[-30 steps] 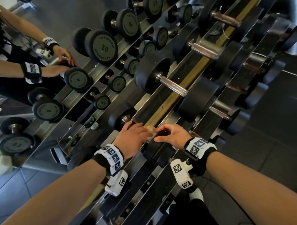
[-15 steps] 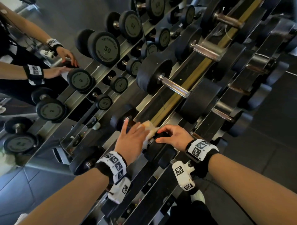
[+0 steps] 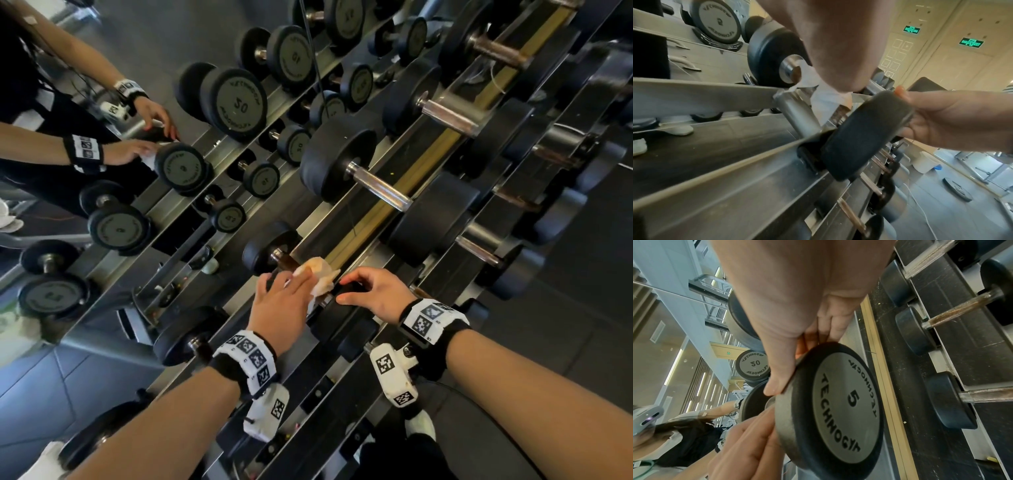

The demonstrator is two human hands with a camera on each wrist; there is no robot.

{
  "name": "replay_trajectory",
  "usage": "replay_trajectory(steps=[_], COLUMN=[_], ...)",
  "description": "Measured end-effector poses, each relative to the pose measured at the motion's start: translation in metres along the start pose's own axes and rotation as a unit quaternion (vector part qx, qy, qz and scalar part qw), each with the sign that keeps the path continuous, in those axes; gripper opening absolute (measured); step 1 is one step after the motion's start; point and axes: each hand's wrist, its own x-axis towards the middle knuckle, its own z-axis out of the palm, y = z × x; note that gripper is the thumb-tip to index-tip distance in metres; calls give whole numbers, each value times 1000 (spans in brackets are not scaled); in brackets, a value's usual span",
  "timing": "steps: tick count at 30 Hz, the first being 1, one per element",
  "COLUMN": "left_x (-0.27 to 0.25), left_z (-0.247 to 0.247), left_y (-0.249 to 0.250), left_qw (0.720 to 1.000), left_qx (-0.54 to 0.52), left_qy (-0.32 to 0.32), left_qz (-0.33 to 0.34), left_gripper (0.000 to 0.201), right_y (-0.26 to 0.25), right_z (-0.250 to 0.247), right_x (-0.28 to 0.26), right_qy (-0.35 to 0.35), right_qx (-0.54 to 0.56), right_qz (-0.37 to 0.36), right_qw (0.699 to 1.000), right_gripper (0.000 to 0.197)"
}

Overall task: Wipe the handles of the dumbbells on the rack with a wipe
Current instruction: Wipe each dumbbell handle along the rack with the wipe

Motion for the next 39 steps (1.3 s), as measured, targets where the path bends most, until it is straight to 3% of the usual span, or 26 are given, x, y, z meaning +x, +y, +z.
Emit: replay_trajectory(steps=[2,5,9,16,20,24,27,32,39], left_x=[3,16,22,32,34,14,-5,-17,11], left_z=[-1,-13,-13,-17,-25,-29,-34,-37,-9], left_y=[-8,-18,-11,-20,-22,-28,-42,-50,-14], left_qw=[1000,997,992,985,978,952,923,874,867], left_qx=[5,-1,-3,-109,-192,-287,-331,-333,-375], left_qy=[13,-11,-26,-39,9,52,65,187,150], left_qz=[-4,-70,-126,-131,-83,-88,-185,-300,-292], left_gripper=[38,47,40,27,11,3,7,8,7], right_y=[0,1,3,4,3,3,3,3,4], right_z=[0,0,2,1,1,1,-1,-1,2], right_x=[0,1,1,2,2,0,0,0,1], right_qy=[-2,6,17,9,4,1,-9,-11,12], right_qx=[-5,-13,-18,-17,-21,-20,-16,-19,-38], right_qz=[-1,-2,-3,10,13,6,2,-9,-9], right_qw=[1000,1000,1000,1000,1000,1000,1000,1000,999], right_gripper=[23,26,29,32,32,28,27,26,23])
